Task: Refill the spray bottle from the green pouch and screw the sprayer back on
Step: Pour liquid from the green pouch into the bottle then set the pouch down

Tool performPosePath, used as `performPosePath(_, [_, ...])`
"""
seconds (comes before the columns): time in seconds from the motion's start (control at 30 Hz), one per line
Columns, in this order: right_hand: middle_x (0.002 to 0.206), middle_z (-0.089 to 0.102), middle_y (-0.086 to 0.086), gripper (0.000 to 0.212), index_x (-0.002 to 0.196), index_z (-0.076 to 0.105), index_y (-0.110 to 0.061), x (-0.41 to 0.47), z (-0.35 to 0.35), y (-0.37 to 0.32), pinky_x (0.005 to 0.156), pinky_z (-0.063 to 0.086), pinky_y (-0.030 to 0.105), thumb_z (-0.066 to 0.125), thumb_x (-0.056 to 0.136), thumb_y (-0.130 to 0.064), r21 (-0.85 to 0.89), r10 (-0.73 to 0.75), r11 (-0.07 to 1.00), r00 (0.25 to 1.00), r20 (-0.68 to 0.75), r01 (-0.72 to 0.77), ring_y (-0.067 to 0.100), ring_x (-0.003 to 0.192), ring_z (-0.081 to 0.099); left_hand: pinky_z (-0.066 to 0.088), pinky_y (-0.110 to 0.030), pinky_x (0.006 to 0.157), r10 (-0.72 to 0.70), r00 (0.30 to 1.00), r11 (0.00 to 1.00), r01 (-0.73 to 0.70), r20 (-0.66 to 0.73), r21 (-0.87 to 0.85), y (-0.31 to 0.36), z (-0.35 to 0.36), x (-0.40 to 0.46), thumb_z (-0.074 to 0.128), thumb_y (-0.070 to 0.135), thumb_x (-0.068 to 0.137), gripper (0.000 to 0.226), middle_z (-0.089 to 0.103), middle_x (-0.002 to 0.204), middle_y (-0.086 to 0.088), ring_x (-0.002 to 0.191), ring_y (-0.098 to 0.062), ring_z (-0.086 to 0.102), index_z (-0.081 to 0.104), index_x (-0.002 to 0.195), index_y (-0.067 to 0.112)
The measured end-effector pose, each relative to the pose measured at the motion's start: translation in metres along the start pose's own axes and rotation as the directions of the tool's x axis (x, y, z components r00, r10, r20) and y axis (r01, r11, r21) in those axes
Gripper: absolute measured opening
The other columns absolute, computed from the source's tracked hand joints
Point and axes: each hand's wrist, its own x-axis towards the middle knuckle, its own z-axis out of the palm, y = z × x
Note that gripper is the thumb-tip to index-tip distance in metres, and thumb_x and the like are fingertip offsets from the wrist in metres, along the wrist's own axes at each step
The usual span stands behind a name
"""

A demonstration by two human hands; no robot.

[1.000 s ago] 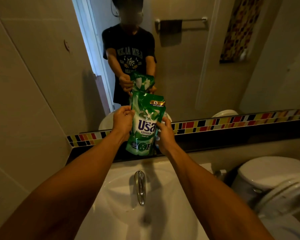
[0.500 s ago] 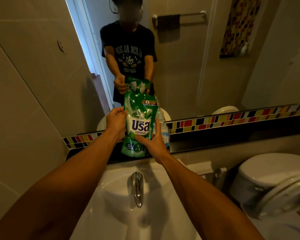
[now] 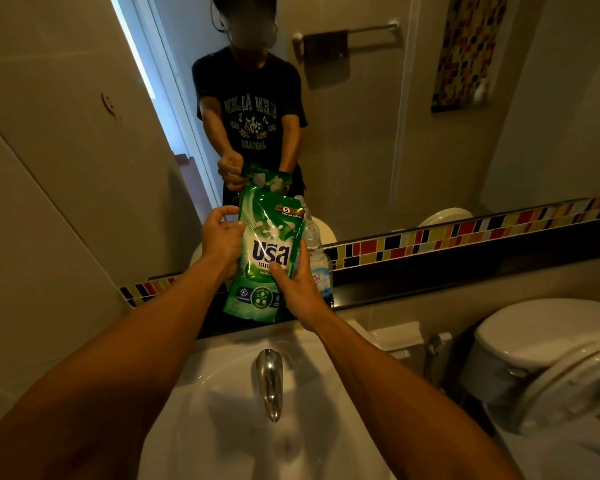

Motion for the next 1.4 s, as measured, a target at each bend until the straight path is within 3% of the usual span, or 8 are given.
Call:
performPosePath(0.2, [0.145, 0.061, -0.003, 0.086, 0.156, 0.019, -0.054, 0.005, 0.002, 0.002, 0.103, 0.054, 0.06, 0.071, 0.089, -0.048, 0.004, 0.046, 0.999, 0.999, -0.001, -0.046, 0.023, 0.13, 0.063, 0.055, -0.031, 0.047, 0.002, 1.0, 0.999, -0.002, 0.014, 0.054, 0.003, 0.002, 0.006, 0.063, -0.002, 0.091, 0.034, 0.068, 0.084, -0.011, 0.06, -0.022, 0.068, 0.058, 0.119, 0.015])
performPosePath(0.4, [0.145, 0.061, -0.001, 0.089, 0.156, 0.019, -0.052, 0.008, 0.005, 0.003, 0.099, 0.054, 0.063, 0.072, 0.084, -0.049, 0.042, 0.086, 0.995, 0.996, 0.001, -0.086, 0.026, 0.129, 0.063, 0.058, -0.035, 0.052, 0.025, 0.999, 0.988, -0.031, 0.039, 0.153, 0.006, 0.003, 0.014, 0.062, 0.001, 0.094, 0.029, 0.069, 0.096, -0.017, 0.067, -0.025, 0.07, 0.058, 0.116, 0.019])
performPosePath(0.73, [0.146, 0.06, 0.0, 0.084, 0.156, 0.017, -0.053, 0.009, 0.008, 0.004, 0.096, 0.056, 0.063, 0.069, 0.091, -0.04, 0.105, 0.111, 0.988, 0.994, -0.01, -0.11, 0.025, 0.128, 0.063, 0.059, -0.035, 0.054, 0.04, 0.997, 0.972, -0.053, 0.062, 0.228, 0.012, 0.009, 0.017, 0.063, 0.001, 0.093, 0.027, 0.067, 0.094, -0.017, 0.068, -0.024, 0.069, 0.059, 0.111, 0.02])
performPosePath(0.9, [0.145, 0.059, -0.001, 0.08, 0.156, 0.016, -0.053, 0.009, 0.01, 0.001, 0.095, 0.057, 0.065, 0.066, 0.096, -0.034, 0.111, 0.133, 0.985, 0.991, -0.011, -0.131, 0.025, 0.127, 0.063, 0.054, -0.03, 0.048, 0.027, 0.997, 0.964, -0.046, 0.075, 0.262, 0.017, 0.012, 0.018, 0.062, 0.0, 0.092, 0.03, 0.067, 0.093, -0.015, 0.067, -0.024, 0.069, 0.059, 0.113, 0.02])
performPosePath(1.0, [0.145, 0.059, 0.001, 0.077, 0.157, 0.016, -0.049, 0.007, 0.01, -0.002, 0.095, 0.057, 0.062, 0.064, 0.1, -0.029, 0.132, 0.125, 0.984, 0.992, -0.006, -0.123, 0.024, 0.126, 0.064, 0.054, -0.032, 0.054, 0.033, 0.996, 0.954, -0.057, 0.085, 0.293, 0.019, 0.013, 0.019, 0.063, 0.001, 0.091, 0.03, 0.068, 0.094, -0.016, 0.071, -0.026, 0.069, 0.059, 0.116, 0.018])
performPosePath(1.2, [0.145, 0.059, 0.002, 0.075, 0.16, 0.012, -0.045, 0.004, 0.011, -0.009, 0.091, 0.061, 0.054, 0.059, 0.104, -0.024, 0.185, 0.141, 0.973, 0.99, -0.001, -0.138, 0.023, 0.123, 0.065, 0.05, -0.028, 0.048, 0.055, 0.995, 0.936, -0.079, 0.08, 0.344, 0.024, 0.015, 0.023, 0.065, 0.002, 0.09, 0.028, 0.068, 0.109, -0.022, 0.073, -0.026, 0.07, 0.061, 0.107, 0.024])
performPosePath(1.33, [0.147, 0.058, 0.003, 0.077, 0.16, 0.01, -0.046, 0.003, 0.012, -0.011, 0.09, 0.061, 0.058, 0.06, 0.104, -0.026, 0.176, 0.15, 0.973, 0.989, 0.0, -0.147, 0.025, 0.123, 0.065, 0.052, -0.027, 0.049, 0.055, 0.995, 0.931, -0.083, 0.088, 0.356, 0.026, 0.016, 0.022, 0.066, 0.003, 0.091, 0.027, 0.069, 0.109, -0.022, 0.072, -0.024, 0.071, 0.06, 0.106, 0.024])
performPosePath(1.4, [0.147, 0.058, 0.003, 0.077, 0.16, 0.008, -0.046, 0.002, 0.011, -0.012, 0.086, 0.063, 0.05, 0.058, 0.105, -0.025, 0.184, 0.147, 0.972, 0.989, 0.004, -0.145, 0.022, 0.121, 0.065, 0.053, -0.029, 0.049, 0.054, 0.994, 0.927, -0.086, 0.097, 0.365, 0.026, 0.015, 0.023, 0.065, 0.003, 0.092, 0.026, 0.07, 0.11, -0.022, 0.074, -0.026, 0.072, 0.059, 0.106, 0.025])
